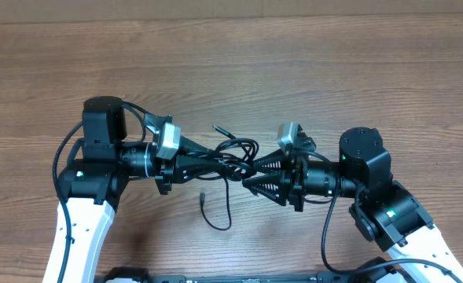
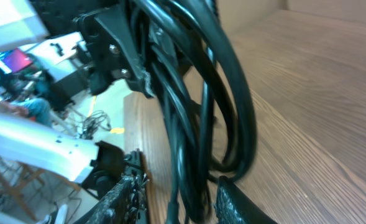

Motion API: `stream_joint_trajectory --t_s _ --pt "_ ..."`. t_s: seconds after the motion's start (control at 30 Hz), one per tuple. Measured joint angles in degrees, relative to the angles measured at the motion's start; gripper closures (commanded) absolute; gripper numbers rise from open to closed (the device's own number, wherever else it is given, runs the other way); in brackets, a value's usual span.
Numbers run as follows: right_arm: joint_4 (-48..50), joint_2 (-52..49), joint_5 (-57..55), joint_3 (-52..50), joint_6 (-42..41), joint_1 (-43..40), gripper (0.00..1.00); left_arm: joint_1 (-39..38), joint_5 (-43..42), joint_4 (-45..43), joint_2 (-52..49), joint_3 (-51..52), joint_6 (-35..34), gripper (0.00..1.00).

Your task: Untangle cables

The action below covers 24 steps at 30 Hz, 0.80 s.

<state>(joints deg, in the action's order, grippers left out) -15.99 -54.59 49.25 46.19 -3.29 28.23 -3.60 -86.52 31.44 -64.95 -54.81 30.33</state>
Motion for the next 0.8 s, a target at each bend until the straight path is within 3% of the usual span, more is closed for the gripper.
stream_joint_trajectory --t_s 0.37,0.8 --pt "2.2 0.0 -2.8 0.0 -0.1 -0.8 0.62 0.6 8.2 0.0 0.0 0.0 -7.8 0.96" --pt "4.4 0.0 -6.1 0.0 -0.1 -0.8 0.62 -3.5 8.9 -1.1 0.0 0.0 -8.3 0.96"
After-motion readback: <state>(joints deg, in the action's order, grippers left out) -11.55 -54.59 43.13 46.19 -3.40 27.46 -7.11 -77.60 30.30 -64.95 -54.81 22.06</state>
